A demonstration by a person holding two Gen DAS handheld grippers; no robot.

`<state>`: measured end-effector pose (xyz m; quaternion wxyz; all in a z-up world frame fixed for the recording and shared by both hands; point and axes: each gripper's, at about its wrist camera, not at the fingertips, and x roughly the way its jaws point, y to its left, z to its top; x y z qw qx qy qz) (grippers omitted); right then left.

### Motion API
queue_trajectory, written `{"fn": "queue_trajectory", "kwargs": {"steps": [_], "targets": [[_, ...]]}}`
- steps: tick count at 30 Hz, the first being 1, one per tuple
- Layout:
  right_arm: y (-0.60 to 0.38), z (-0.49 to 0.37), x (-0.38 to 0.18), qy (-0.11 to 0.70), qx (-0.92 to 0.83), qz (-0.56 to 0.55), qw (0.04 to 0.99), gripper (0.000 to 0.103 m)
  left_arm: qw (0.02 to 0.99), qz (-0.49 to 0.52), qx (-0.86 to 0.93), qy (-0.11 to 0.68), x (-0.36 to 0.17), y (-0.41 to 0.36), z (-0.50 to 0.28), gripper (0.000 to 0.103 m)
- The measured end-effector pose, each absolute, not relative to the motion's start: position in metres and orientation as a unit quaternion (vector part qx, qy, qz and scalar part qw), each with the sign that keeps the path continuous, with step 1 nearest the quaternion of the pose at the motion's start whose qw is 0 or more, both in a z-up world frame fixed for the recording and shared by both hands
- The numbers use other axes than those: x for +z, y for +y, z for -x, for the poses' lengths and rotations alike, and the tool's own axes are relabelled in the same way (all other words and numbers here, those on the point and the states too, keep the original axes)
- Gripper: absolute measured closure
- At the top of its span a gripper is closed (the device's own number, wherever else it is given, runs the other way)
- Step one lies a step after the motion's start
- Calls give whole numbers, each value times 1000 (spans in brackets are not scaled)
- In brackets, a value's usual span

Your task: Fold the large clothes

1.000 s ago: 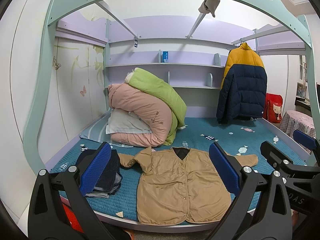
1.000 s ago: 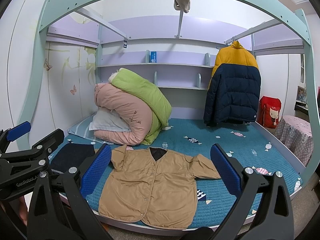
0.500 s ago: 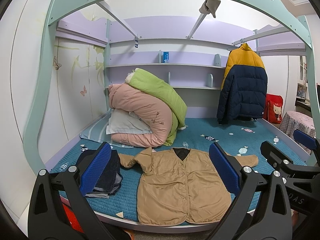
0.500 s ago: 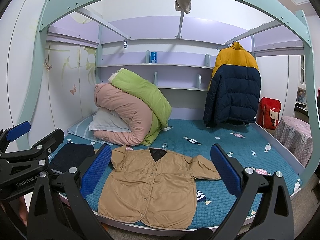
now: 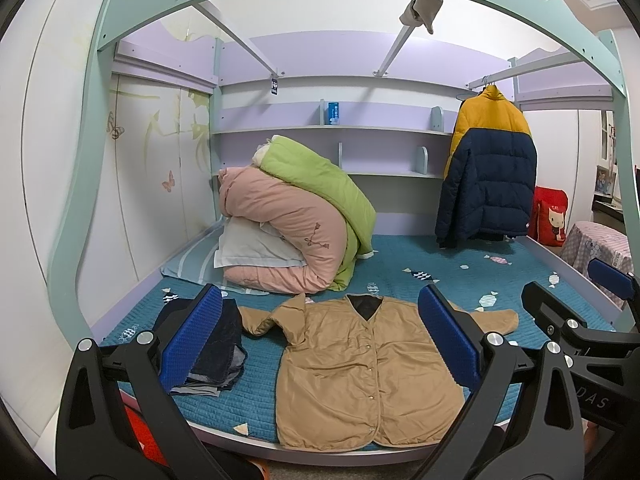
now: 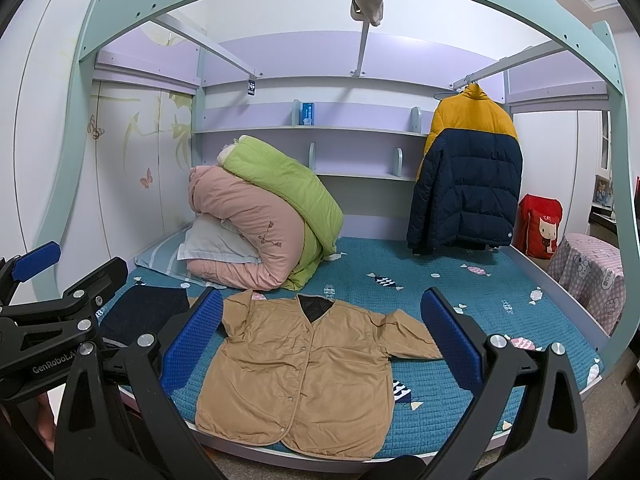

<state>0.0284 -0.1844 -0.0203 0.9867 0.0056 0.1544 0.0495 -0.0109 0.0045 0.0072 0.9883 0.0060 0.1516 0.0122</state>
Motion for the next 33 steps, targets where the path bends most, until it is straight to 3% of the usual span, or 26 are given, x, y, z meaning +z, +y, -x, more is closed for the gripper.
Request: {"fn": "queue_trajectory", "kwargs": {"steps": [33], "targets": [[-186, -28, -24, 157, 49, -5, 986, 7, 988, -6, 13, 154, 2, 14, 12, 5]]}}
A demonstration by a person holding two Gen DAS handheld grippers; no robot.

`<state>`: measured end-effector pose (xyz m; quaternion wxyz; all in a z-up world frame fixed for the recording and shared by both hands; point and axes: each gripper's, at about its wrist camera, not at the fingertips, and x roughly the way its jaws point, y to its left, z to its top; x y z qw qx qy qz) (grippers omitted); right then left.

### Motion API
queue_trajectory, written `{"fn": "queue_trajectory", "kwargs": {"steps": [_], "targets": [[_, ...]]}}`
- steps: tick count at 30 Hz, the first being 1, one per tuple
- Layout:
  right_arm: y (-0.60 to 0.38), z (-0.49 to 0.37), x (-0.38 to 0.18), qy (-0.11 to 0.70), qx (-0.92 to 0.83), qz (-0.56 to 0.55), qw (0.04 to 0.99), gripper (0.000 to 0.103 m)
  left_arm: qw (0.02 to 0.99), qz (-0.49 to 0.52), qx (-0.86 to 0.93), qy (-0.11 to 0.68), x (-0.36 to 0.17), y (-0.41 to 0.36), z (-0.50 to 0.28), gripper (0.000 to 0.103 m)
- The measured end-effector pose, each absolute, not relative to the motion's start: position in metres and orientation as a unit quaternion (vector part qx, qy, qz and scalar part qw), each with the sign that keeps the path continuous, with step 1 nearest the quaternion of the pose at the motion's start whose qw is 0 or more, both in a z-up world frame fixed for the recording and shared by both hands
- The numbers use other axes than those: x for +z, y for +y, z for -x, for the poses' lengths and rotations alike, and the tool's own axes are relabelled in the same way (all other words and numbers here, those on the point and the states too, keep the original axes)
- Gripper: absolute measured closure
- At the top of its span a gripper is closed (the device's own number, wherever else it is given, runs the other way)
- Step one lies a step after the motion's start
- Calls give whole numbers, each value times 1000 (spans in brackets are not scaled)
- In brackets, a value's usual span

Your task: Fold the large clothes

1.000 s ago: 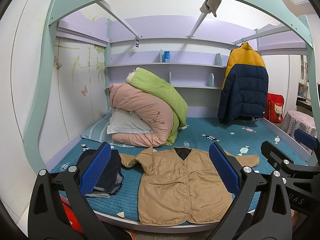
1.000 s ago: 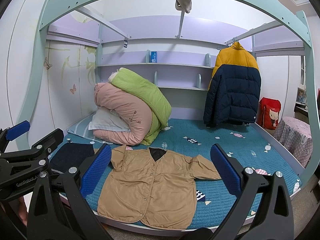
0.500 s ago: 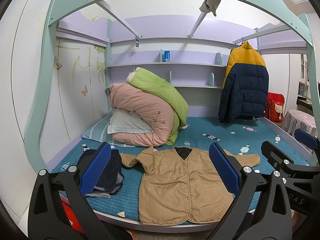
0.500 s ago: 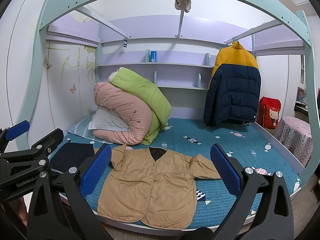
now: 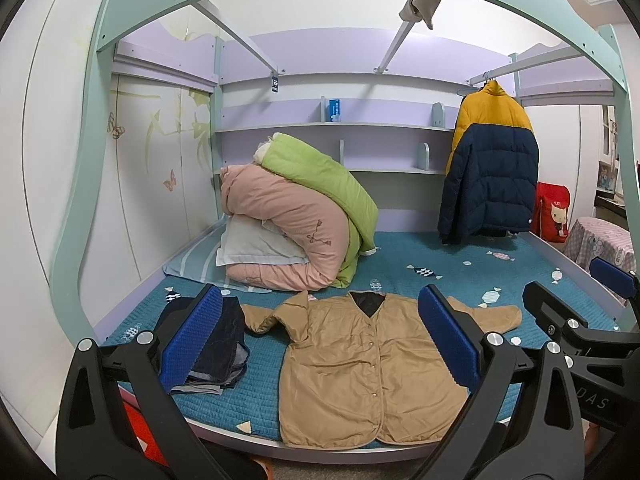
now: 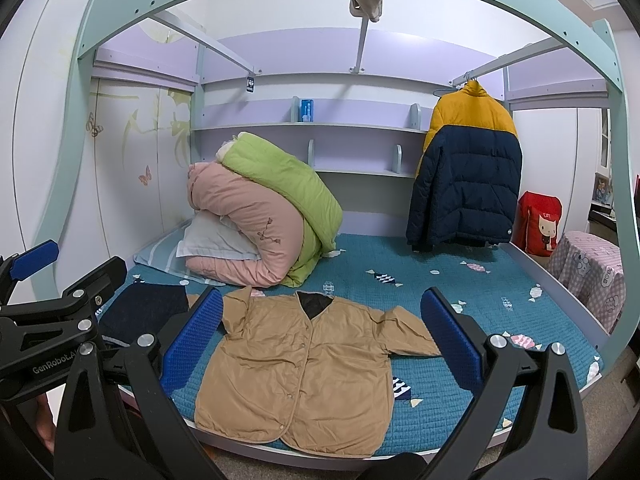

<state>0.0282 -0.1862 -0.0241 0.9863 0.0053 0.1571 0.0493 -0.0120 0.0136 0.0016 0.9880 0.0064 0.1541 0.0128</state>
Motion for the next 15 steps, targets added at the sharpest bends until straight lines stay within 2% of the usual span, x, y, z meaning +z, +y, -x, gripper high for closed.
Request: {"fn": "queue_trajectory", "kwargs": {"steps": [15], "targets": [[-190, -34, -38, 163, 48, -5, 986, 7, 987, -8, 14, 158, -5, 17, 13, 5]]}}
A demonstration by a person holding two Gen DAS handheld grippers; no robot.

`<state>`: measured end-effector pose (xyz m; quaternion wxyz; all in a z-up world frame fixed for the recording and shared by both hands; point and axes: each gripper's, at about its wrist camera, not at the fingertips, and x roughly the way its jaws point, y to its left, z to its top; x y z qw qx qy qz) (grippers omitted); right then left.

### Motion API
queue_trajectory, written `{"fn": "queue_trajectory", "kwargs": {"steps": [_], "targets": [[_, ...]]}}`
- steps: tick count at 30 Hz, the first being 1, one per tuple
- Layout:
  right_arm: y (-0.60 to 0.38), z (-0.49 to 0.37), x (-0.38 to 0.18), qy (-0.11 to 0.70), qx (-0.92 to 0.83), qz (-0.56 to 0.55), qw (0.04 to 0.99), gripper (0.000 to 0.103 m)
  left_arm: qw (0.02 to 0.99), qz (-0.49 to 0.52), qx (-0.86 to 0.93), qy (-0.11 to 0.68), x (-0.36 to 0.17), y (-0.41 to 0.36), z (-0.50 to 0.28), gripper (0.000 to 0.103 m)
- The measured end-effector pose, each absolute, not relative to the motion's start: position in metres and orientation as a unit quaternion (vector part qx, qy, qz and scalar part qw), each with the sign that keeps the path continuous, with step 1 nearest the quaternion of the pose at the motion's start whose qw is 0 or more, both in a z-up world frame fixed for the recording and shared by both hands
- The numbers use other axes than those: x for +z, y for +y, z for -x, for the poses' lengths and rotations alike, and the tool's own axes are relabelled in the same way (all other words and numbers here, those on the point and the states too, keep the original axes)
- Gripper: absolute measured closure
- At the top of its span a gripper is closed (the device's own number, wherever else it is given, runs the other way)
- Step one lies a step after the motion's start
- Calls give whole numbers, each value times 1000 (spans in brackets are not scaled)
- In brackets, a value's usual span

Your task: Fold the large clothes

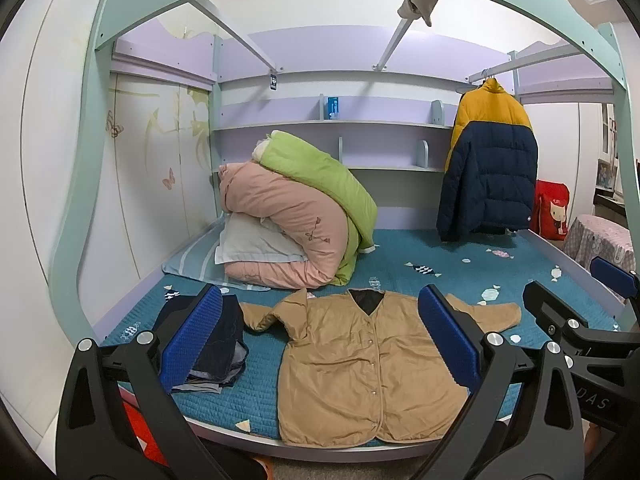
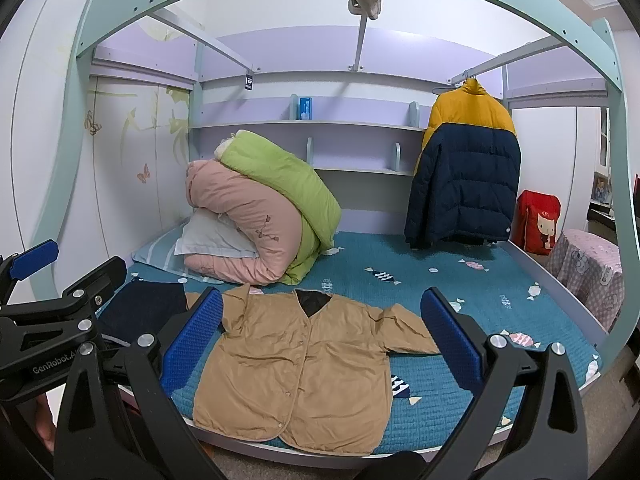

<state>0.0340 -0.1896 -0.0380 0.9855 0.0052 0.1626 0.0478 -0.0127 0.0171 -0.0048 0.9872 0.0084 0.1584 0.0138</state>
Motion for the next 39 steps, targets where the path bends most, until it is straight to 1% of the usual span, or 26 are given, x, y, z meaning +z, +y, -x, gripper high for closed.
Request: {"fn": "queue_trajectory", "kwargs": {"steps": [5, 12, 18, 23, 28, 35, 39], "targets": [[-189, -40, -44, 172, 47, -4, 984, 7, 985, -7, 11, 172, -13, 17, 5, 5], [-190, -65, -63, 201, 42, -5, 979, 7, 978, -6, 4, 209, -28, 14, -25, 5], [-187, -108, -96, 253, 38, -3, 967, 7, 965, -4, -3, 263, -59, 13, -72, 5], [-180, -155, -146, 316, 30, 1, 948, 7, 939, 26, -24, 341, -106, 26, -124, 5], [-166, -201, -192, 378, 37, -7, 925, 7, 905, 66, -29, 420, -169, 49, -182, 5], [-139, -266, -247, 432, 50, -9, 901, 7, 866, 150, -32, 476, -241, 112, -262, 5], [-129, -309, -274, 455, 54, -6, 889, 7, 862, 182, -17, 473, -254, 163, -313, 5]]}}
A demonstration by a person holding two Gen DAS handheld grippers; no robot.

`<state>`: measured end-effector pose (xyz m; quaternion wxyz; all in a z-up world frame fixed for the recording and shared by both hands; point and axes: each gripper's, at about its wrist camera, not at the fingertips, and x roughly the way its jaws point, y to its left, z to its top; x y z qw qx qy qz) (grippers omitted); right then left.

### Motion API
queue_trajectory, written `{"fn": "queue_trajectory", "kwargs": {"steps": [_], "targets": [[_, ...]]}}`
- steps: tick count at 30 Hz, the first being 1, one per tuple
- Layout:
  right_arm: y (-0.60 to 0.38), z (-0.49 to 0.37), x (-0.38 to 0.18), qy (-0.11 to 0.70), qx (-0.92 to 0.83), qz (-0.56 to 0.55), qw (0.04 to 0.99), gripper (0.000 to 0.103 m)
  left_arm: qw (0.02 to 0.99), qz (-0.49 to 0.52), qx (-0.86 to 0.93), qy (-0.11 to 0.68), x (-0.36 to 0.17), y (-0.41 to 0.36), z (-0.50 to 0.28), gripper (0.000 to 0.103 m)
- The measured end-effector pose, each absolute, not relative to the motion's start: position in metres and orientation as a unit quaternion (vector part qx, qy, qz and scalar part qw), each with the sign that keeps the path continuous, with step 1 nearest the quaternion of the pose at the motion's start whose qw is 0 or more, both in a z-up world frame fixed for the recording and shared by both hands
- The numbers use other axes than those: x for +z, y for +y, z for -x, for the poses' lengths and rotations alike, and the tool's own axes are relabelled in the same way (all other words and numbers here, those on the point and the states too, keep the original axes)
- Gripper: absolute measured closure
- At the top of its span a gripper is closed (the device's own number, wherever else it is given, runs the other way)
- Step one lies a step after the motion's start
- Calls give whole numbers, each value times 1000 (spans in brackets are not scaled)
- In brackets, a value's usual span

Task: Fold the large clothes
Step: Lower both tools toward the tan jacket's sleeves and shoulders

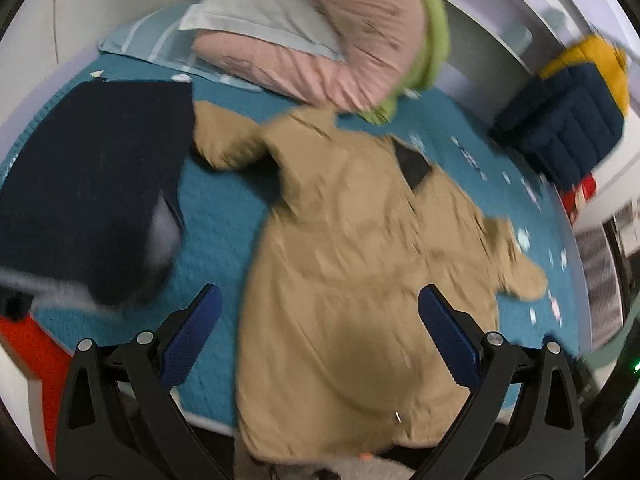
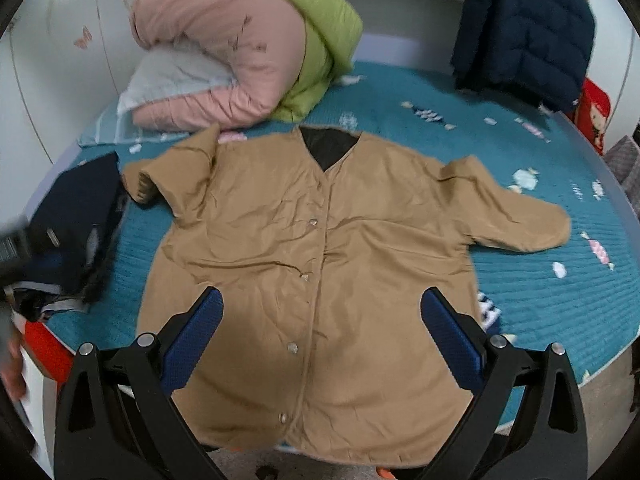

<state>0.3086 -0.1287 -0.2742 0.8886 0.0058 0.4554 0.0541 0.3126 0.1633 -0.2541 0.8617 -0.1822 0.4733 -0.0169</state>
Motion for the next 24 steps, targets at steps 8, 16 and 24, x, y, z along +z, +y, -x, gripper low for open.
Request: {"fn": "queue_trajectory", "kwargs": {"steps": [8, 16, 24], "targets": [[-112, -399, -322, 477, 53, -32, 877, 7, 857, 175, 38, 483, -255, 283, -445, 5], [-79, -445, -363, 502, 83, -30, 860, 8, 782, 217, 54, 581, -321, 360, -570, 5], [-74, -459, -391, 520, 78, -25, 851, 8, 732, 151, 85, 658, -376, 344, -619, 5]]}}
